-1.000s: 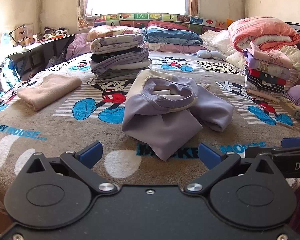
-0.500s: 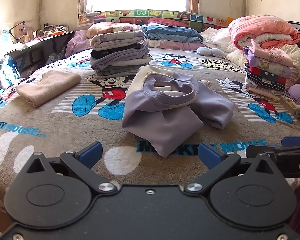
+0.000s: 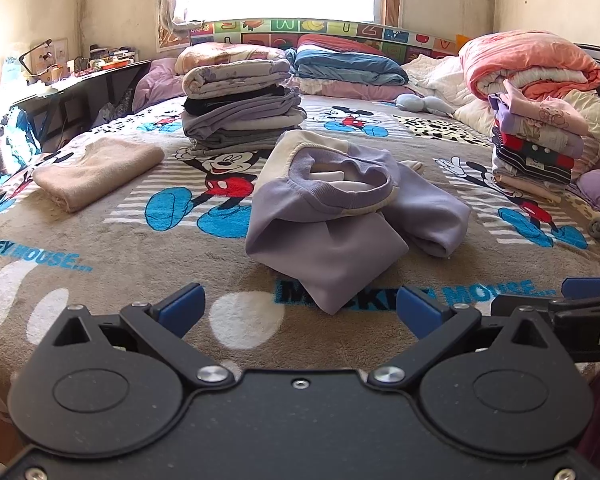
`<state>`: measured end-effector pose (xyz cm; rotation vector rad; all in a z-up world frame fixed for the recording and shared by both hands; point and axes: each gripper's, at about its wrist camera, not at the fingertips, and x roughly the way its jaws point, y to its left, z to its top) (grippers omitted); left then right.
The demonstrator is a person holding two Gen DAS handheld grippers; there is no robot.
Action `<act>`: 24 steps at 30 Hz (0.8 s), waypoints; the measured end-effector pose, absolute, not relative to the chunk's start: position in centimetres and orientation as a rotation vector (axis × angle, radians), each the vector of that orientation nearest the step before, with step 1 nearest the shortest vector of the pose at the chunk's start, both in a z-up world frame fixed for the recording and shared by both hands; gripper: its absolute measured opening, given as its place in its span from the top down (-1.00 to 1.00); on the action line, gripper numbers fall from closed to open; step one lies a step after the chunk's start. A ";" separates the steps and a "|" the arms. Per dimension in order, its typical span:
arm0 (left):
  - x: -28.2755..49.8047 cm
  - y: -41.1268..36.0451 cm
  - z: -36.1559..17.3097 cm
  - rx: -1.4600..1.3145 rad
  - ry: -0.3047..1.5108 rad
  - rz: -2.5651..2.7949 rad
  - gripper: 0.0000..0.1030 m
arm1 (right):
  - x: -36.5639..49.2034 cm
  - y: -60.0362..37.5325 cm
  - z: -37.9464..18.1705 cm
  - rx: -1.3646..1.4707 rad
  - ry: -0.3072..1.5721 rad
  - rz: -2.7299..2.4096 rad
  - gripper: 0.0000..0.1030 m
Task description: Fold clothes
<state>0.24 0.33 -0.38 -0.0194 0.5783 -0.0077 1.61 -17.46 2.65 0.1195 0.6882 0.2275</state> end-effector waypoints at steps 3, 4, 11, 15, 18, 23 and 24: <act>0.3 0.4 -0.4 -0.020 0.579 -0.007 -1.00 | 1.6 -17.5 2.7 0.120 0.689 0.229 -1.00; 0.3 0.5 -0.5 -0.021 0.578 -0.007 -1.00 | 1.6 -17.5 2.7 0.120 0.689 0.229 -1.00; 0.3 0.4 -0.6 -0.019 0.581 -0.005 -1.00 | 1.6 -17.4 2.6 0.121 0.690 0.232 -1.00; 0.3 0.4 -0.6 -0.019 0.581 -0.006 -1.00 | 1.6 -17.3 2.5 0.120 0.691 0.236 -1.00; 0.3 0.4 -0.6 -0.019 0.581 -0.004 -1.00 | 1.7 -17.3 2.5 0.119 0.690 0.239 -1.00; 0.4 0.2 -0.6 -0.017 0.583 -0.006 -1.00 | 1.7 -17.3 2.4 0.122 0.695 0.242 -1.00; 0.5 0.2 -0.7 -0.016 0.584 -0.006 -1.00 | 1.7 -17.3 2.3 0.122 0.695 0.243 -1.00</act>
